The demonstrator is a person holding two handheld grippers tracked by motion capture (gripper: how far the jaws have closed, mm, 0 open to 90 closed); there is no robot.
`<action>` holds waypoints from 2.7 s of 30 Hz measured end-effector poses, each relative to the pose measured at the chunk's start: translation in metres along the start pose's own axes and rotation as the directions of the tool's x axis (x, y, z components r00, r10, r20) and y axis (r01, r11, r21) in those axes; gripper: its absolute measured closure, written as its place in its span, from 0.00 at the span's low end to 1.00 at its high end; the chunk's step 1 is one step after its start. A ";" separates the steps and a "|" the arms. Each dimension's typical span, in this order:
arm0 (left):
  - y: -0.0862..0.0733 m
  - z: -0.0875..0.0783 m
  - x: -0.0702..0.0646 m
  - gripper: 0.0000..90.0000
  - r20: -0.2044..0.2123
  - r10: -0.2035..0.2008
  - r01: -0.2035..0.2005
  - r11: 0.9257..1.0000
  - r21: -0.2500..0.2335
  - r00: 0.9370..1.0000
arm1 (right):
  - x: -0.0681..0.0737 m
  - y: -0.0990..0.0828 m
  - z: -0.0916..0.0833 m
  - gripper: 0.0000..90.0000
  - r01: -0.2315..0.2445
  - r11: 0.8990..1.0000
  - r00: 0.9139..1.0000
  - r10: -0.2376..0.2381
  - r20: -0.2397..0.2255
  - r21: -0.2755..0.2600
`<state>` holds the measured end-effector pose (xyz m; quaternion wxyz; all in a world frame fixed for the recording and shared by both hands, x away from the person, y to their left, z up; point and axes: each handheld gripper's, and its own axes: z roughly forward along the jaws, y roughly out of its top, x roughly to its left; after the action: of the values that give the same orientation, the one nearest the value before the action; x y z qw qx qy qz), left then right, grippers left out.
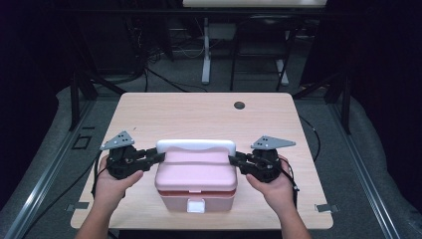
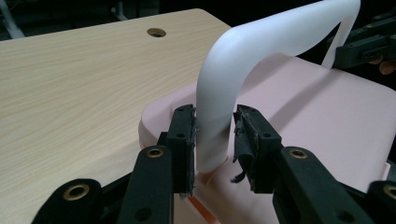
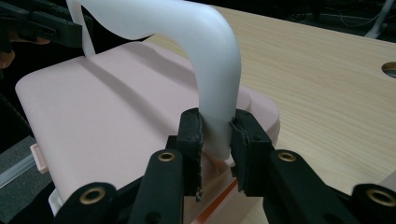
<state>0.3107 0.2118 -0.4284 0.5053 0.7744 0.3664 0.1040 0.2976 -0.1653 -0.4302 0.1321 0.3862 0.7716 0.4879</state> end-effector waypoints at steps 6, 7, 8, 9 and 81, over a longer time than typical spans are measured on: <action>0.000 -0.008 -0.004 0.77 -0.021 0.013 -0.013 1.000 -0.006 1.000 | 0.000 0.002 -0.002 0.82 0.002 1.000 1.000 -0.002 0.000 -0.009; -0.001 -0.010 -0.004 0.78 -0.030 0.019 -0.019 1.000 -0.002 0.999 | 0.000 0.003 -0.002 0.82 0.002 1.000 1.000 -0.002 0.000 -0.011; -0.002 -0.012 -0.003 0.80 -0.032 0.018 -0.018 1.000 0.000 0.999 | 0.000 0.004 -0.002 0.82 0.000 1.000 1.000 0.000 0.000 -0.014; -0.003 -0.014 -0.003 0.82 -0.031 0.015 -0.015 1.000 0.002 0.999 | 0.000 0.004 -0.002 0.82 -0.002 1.000 1.000 0.002 -0.003 -0.017; -0.028 -0.002 -0.028 1.00 0.063 0.041 -0.049 0.992 0.118 0.997 | -0.009 0.015 0.001 0.82 -0.037 0.998 0.999 0.036 -0.023 -0.048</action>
<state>0.2768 0.2002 -0.4454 0.4665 0.8140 0.3391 0.0699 0.3116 -0.1675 -0.4195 0.1241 0.3915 0.7538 0.5130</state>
